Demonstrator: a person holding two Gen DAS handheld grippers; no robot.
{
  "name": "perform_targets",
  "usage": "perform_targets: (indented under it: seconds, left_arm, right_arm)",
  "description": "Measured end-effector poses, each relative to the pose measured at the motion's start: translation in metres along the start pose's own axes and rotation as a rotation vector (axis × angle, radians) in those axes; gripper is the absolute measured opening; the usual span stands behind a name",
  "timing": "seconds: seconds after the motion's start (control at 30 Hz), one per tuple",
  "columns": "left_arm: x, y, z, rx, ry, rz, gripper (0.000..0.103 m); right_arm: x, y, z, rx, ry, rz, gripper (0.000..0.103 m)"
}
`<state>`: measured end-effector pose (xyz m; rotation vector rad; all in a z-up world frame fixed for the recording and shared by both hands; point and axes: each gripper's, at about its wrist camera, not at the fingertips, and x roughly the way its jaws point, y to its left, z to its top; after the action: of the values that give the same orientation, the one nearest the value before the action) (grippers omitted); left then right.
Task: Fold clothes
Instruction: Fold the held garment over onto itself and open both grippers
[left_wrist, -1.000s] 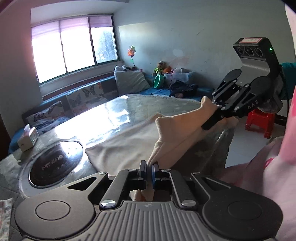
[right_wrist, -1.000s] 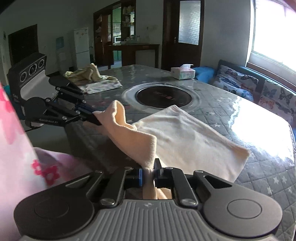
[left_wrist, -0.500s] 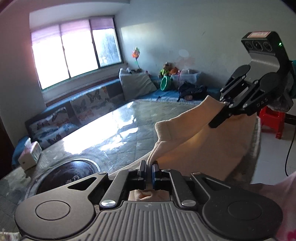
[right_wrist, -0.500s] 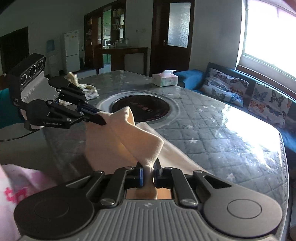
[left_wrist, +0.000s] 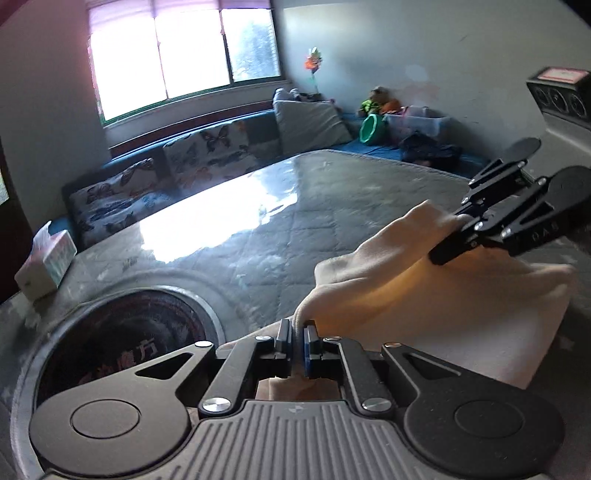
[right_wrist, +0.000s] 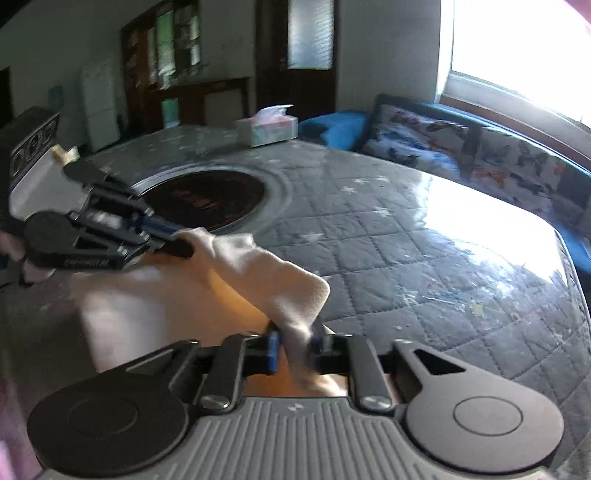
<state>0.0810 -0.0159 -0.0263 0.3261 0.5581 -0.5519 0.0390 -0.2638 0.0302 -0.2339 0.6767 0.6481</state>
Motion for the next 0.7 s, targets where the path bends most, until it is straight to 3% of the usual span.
perform_targets:
  seconds: [0.17,0.23,0.37,0.5,0.57,0.7]
  left_arm:
    - [0.006,0.003,0.001,-0.035,0.001,0.042,0.015]
    - [0.007,0.007,0.001,-0.049,0.002,0.052,0.022]
    - [0.009,0.013,0.003,-0.067,0.014,0.101,0.023]
    - [-0.001,0.016,0.012,-0.128,-0.016,0.099,0.023]
    - [-0.008,0.008,0.018,-0.135,-0.040,0.058,0.023]
    - [-0.005,-0.007,0.026,-0.156,-0.015,-0.067,0.020]
  right_arm:
    - [0.008,-0.012,-0.010,0.101,-0.046,-0.046,0.031]
    - [0.008,-0.018,-0.011,0.137,-0.054,-0.051,0.038]
    - [-0.005,-0.022,-0.007,0.182,-0.096,-0.076,0.039]
    - [-0.005,-0.014,0.002,0.188,-0.091,-0.062,0.029]
    - [0.004,-0.007,0.004,0.173,-0.071,-0.043,0.017]
    - [0.025,-0.001,0.007,0.179,-0.029,-0.045,0.014]
